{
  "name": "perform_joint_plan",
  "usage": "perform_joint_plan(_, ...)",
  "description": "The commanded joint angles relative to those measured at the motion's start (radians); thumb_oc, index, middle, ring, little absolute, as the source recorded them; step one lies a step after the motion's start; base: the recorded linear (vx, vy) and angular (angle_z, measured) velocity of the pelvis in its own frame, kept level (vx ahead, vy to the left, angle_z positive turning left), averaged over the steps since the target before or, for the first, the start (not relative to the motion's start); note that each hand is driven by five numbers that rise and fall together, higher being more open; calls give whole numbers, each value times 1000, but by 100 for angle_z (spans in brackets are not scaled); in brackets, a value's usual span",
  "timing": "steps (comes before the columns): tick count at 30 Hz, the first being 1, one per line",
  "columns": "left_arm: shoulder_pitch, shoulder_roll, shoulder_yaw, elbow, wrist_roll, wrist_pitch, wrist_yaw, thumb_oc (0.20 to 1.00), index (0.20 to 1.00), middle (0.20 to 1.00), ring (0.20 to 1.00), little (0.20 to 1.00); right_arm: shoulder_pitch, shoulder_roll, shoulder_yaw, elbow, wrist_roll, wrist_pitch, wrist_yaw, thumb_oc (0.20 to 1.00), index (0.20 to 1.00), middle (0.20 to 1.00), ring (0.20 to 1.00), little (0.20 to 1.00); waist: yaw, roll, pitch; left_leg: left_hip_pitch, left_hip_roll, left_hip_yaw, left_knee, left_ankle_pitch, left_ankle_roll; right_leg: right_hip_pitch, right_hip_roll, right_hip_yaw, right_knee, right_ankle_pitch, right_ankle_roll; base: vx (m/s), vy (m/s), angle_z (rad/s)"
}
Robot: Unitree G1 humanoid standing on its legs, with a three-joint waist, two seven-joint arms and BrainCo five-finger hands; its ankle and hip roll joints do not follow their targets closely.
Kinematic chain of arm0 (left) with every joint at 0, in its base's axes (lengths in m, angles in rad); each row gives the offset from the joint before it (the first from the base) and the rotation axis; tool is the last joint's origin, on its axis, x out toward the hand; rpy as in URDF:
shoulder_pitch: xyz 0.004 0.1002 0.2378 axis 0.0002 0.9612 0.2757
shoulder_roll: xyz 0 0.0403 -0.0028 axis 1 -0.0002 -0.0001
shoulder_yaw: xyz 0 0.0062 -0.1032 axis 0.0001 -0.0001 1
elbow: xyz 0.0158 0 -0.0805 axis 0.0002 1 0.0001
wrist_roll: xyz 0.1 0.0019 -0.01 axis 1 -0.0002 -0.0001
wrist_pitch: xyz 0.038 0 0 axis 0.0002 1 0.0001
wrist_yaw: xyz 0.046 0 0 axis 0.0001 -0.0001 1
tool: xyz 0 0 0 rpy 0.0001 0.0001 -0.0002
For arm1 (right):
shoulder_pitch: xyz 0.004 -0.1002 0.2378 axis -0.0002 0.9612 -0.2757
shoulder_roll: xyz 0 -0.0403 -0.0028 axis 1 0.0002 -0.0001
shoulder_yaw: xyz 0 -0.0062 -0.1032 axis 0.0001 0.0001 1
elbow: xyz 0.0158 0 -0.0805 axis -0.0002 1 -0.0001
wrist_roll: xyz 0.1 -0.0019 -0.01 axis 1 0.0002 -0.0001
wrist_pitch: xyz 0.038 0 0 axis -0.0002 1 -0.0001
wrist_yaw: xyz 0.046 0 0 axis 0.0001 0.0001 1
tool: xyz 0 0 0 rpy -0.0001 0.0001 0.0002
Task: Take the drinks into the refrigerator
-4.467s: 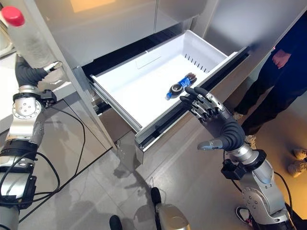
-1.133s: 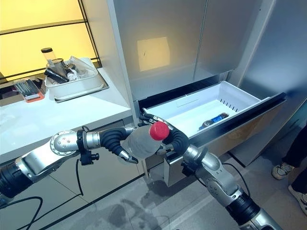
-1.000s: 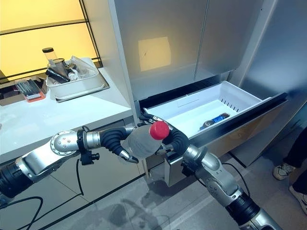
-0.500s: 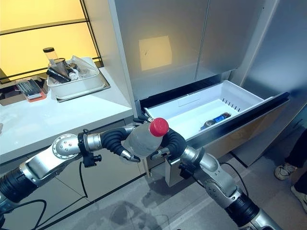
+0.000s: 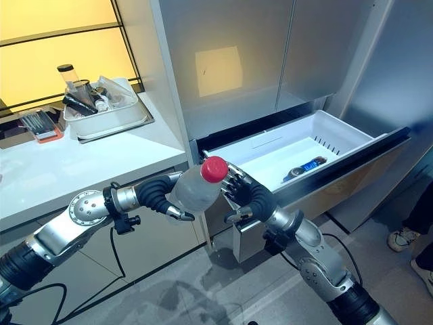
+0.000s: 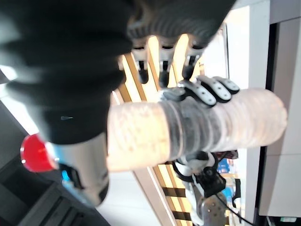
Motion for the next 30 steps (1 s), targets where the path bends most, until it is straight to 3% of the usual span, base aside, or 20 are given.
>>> perform_joint_plan(1, -123, -26, 92, 78, 5, -47, 88, 200, 200, 200, 200, 200, -137, 91, 71, -150, 95, -66, 43, 1000, 1000, 1000, 1000, 1000, -9, -59, -2, 23, -65, -56, 39, -85, 66, 39, -11, -33, 111, -150, 38, 0, 0, 0)
perform_joint_plan(13, -200, -116, 17, 111, 65, -36, 124, 200, 200, 200, 200, 200, -262, 149, 183, -116, 124, -61, 17, 1000, 1000, 1000, 1000, 1000, -5, -58, 7, 21, -67, -57, 40, -86, 69, 39, -14, -29, 107, -147, 36, 0, 0, 0)
perform_joint_plan(30, -224, -160, -13, 120, 58, -25, 136, 200, 200, 200, 200, 200, -403, 208, 264, 76, 65, -52, -31, 1000, 1000, 1000, 1000, 1000, 17, -61, 4, 22, -71, -74, 37, -83, 72, 56, -18, -41, 98, -147, 34, 0, 0, 1)
